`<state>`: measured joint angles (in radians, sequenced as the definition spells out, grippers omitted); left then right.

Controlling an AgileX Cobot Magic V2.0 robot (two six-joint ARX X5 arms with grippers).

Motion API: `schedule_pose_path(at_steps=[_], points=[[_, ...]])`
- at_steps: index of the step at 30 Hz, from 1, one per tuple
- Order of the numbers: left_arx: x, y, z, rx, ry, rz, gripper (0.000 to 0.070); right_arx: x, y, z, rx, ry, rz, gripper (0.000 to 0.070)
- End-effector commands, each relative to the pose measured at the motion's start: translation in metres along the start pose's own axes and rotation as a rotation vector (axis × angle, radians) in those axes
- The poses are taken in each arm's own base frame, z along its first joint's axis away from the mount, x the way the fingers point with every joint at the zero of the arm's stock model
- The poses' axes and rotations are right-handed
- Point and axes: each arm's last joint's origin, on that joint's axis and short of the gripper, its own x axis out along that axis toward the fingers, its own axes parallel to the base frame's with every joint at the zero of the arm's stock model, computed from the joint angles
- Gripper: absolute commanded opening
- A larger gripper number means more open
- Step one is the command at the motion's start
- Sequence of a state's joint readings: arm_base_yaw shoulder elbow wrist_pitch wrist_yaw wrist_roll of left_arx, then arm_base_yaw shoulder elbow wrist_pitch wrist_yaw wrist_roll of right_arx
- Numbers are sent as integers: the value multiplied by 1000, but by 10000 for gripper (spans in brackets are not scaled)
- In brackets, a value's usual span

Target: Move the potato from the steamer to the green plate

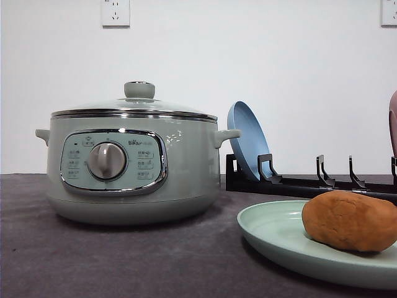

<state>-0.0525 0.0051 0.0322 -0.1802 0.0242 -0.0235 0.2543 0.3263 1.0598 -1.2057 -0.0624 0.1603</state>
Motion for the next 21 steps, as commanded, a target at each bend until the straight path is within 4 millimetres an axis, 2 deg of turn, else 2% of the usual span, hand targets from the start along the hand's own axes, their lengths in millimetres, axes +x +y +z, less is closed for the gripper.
schedule_pose_path(at_steps=[1, 7, 11, 16, 21], points=[[2, 0, -7, 10, 24, 4, 0, 4, 0, 2, -36, -88, -30, 0], [2, 0, -7, 10, 24, 4, 0, 42, -9, 2, -68, -288, -153, 0], [2, 0, -7, 10, 24, 4, 0, 74, -22, -9, -58, -356, -203, 0], [2, 0, -7, 10, 24, 4, 0, 111, -37, -43, -63, -365, -232, 0], [2, 0, -7, 10, 24, 5, 0, 139, -49, -83, -86, -360, -259, 0]])
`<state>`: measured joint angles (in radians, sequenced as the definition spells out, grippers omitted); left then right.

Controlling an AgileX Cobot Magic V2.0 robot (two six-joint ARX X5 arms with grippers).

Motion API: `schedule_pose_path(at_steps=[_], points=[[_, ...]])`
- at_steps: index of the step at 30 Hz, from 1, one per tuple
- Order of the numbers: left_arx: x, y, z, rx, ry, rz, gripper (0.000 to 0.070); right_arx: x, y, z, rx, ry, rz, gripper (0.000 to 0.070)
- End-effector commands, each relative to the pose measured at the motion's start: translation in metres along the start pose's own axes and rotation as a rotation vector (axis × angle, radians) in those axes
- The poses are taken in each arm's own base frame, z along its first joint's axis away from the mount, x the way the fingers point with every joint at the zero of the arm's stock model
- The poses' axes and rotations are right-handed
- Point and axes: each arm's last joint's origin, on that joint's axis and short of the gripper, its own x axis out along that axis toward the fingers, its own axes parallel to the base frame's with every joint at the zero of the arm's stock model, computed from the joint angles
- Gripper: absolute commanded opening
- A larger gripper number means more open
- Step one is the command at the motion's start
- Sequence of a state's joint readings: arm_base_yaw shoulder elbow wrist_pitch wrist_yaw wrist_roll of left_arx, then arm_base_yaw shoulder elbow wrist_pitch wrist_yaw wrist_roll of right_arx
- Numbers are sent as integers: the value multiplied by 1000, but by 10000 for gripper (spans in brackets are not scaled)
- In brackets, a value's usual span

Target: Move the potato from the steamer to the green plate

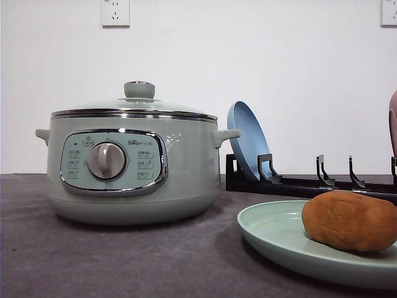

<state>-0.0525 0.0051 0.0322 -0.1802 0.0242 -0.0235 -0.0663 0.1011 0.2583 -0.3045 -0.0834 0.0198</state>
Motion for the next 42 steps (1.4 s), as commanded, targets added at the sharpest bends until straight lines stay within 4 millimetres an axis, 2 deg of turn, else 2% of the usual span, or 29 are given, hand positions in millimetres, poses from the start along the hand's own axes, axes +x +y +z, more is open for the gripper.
schedule_pose_path(at_steps=[1, 6, 11, 42], points=[[2, 0, -7, 10, 24, 4, 0, 3, -1, -13, -21, -8, -1, 0], [2, 0, -7, 10, 24, 4, 0, 12, -2, -44, -19, 5, -1, 0], [2, 0, -7, 10, 24, 4, 0, 20, -3, -61, 7, 15, 2, 0], [2, 0, -7, 10, 25, 4, 0, 20, 2, -59, -14, 0, -1, 0]])
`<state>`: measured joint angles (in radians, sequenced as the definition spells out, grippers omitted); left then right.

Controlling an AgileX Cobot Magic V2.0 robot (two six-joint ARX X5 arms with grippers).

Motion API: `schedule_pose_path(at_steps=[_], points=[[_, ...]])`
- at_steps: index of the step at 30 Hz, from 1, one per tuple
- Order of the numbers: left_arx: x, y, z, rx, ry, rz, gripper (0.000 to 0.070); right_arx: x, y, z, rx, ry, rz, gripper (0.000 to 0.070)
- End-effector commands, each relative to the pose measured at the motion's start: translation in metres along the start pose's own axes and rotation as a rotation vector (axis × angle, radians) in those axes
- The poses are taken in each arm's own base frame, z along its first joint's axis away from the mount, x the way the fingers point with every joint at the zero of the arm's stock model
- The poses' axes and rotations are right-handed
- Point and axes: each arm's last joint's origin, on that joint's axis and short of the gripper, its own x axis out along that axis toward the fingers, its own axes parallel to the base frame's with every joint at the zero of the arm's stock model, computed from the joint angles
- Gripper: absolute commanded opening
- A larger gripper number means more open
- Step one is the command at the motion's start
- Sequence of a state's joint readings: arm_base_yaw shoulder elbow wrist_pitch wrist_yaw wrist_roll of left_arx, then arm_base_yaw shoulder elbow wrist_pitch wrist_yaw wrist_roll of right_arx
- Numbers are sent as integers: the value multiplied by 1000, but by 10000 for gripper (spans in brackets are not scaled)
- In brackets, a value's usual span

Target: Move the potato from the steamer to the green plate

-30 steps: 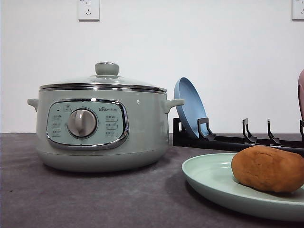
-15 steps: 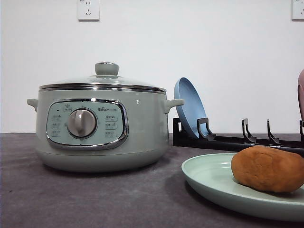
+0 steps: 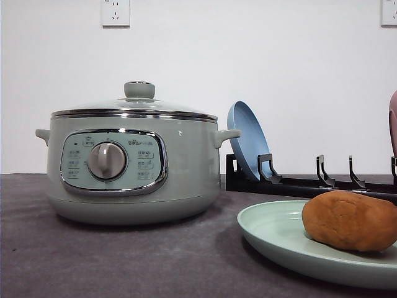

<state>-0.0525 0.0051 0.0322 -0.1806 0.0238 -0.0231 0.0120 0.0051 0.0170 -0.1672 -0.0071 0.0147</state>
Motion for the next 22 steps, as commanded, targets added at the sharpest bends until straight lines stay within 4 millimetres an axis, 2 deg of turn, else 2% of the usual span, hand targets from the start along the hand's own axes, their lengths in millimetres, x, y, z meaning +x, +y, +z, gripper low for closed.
schedule_pose_path(at_steps=[1, 22], points=[[2, 0, -7, 9, 24, 4, 0, 0, 0, -1, 3, -9, -2, 0], [2, 0, -7, 9, 24, 4, 0, 0, 0, -1, 3, -9, -2, 0]])
